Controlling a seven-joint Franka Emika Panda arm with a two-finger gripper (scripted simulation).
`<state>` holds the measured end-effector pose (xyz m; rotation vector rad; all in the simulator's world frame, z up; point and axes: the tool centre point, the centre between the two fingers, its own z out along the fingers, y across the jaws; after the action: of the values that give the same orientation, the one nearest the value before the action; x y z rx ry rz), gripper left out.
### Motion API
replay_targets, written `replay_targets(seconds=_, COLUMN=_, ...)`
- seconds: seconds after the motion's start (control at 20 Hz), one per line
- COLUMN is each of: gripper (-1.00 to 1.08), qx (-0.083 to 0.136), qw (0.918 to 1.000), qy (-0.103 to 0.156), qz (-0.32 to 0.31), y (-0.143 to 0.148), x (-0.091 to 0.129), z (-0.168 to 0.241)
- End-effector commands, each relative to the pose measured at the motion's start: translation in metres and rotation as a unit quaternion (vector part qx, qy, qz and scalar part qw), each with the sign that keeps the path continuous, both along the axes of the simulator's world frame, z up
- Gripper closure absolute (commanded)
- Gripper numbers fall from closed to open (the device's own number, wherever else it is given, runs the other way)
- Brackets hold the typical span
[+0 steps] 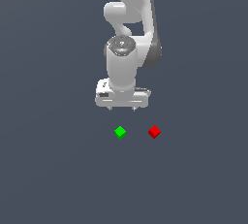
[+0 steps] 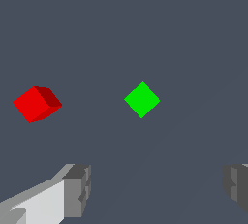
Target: Stack the red cube on top of the green cube.
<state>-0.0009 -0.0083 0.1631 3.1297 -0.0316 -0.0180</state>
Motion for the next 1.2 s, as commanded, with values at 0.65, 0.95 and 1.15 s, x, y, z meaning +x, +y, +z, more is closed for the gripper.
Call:
replay_targets(seconds=0.65, gripper=-0.92, qx=0.003, qw=0.9953, qy=-0.001, qz=0.097, y=0.044, x=0.024, z=-0.029)
replay_targets(seconds=0.95, gripper=-0.92, qx=0.006, qw=0.9789, qy=-0.003, qz=0.204, y=0.098, x=0.039, z=-0.06)
replay_targets(seconds=1.15, gripper=-0.92, qx=0.007, qw=0.9649, qy=-0.003, qz=0.263, y=0.129, x=0.043, z=-0.077)
